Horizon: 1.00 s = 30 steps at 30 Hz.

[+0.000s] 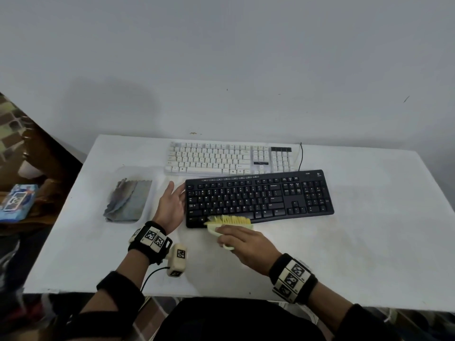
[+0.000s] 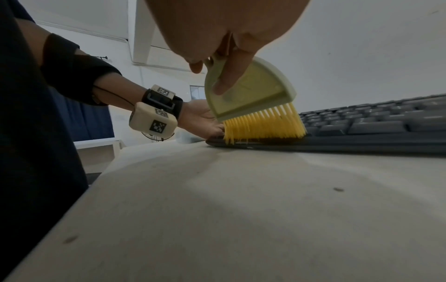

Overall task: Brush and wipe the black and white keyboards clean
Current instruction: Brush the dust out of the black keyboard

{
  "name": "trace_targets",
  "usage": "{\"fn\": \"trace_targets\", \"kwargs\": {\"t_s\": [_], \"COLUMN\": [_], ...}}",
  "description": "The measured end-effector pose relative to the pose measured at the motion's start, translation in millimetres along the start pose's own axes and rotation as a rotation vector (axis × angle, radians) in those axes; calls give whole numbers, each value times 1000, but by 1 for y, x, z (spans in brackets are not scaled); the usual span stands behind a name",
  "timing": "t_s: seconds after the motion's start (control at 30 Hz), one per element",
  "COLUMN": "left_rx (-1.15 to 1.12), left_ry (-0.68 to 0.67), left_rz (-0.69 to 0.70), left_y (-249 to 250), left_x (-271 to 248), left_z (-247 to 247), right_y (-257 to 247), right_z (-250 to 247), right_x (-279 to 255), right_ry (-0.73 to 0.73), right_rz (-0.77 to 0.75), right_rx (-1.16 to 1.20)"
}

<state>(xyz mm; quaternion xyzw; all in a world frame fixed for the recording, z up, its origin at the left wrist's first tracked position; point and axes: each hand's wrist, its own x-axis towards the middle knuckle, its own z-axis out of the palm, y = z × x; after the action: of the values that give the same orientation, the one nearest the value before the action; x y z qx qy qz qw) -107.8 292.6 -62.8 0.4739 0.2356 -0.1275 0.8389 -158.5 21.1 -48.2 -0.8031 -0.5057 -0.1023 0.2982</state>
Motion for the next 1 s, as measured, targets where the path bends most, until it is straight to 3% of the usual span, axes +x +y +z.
{"fn": "trace_targets", "kwargs": {"t_s": [0.13, 0.33, 0.47, 0.63, 1.0], "left_rx": [2, -7, -11, -24, -16], "left_ry": [3, 17, 20, 26, 42], "left_rz": [-3, 13, 19, 8, 35], "left_y": [0, 0, -2, -2, -2], "left_x": [-1, -1, -1, 1, 0], "left_z": [1, 3, 3, 2, 3], "right_y": [-4, -20, -14, -2, -20], "right_z": [-8, 18, 20, -4, 25], "right_x": [-1, 35, 31, 9, 34], "right_ry": [21, 22, -12, 71, -1], "right_rz": [-2, -37, -27, 74, -46], "right_rx": [25, 172, 98, 22, 154]}}
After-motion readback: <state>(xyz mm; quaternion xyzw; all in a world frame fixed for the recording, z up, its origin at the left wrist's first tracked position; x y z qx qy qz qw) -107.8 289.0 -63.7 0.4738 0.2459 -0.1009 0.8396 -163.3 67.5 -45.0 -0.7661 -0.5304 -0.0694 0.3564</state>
